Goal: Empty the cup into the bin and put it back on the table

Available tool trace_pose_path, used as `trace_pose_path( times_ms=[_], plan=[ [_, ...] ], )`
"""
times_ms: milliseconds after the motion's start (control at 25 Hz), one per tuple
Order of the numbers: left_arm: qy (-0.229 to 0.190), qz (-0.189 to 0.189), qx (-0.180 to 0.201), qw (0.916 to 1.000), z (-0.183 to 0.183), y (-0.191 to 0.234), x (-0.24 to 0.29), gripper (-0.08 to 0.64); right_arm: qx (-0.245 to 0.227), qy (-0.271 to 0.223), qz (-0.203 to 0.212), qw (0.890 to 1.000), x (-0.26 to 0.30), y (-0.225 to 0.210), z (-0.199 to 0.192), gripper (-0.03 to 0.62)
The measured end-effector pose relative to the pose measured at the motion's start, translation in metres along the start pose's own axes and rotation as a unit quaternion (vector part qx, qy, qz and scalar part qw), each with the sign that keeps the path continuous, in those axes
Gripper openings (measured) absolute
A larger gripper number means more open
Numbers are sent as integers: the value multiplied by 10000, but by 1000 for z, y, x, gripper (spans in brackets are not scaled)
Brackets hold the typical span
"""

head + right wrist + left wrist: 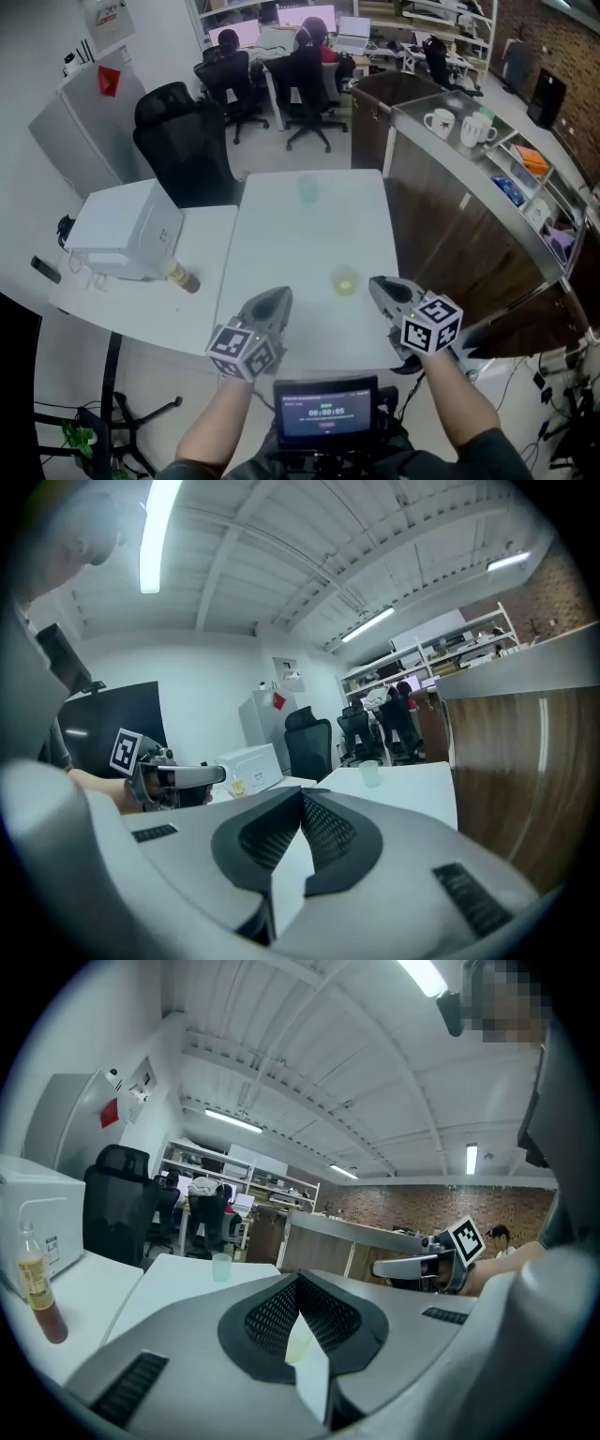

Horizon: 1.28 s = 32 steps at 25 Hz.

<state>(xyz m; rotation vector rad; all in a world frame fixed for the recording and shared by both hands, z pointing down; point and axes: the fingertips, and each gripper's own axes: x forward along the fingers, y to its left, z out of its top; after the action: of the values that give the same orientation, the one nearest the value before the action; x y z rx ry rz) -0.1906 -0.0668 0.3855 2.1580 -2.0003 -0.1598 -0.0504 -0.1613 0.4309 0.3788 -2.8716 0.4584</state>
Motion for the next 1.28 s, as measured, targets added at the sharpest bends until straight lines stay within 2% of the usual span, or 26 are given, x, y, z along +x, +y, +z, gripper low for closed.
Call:
trace_pose_path(
  times_ms=[280,400,1000,1160,1200,1280],
  plan=[
    [194,-384,-135,9990,-13,40,31,0,22,235,-441,9987,42,-19,-8,3],
    [298,-411,-237,9984,-21,50,43,2,24,475,-532,9975,54,-26,-19,3],
    [893,-117,-458,9949,-71,77,87,2,136,1271,-264,9914,102,-60,-62,3],
    [1033,-143,-504,9933,-87,76,90,1,188,1140,-369,9926,104,-68,-67,6],
    [1070,-131,-523,9928,-91,76,90,0,199,1090,-373,9931,104,-69,-68,39],
    [1141,-100,-556,9919,-99,78,90,0,235,1037,-353,9937,104,-71,-73,151]
  ],
)
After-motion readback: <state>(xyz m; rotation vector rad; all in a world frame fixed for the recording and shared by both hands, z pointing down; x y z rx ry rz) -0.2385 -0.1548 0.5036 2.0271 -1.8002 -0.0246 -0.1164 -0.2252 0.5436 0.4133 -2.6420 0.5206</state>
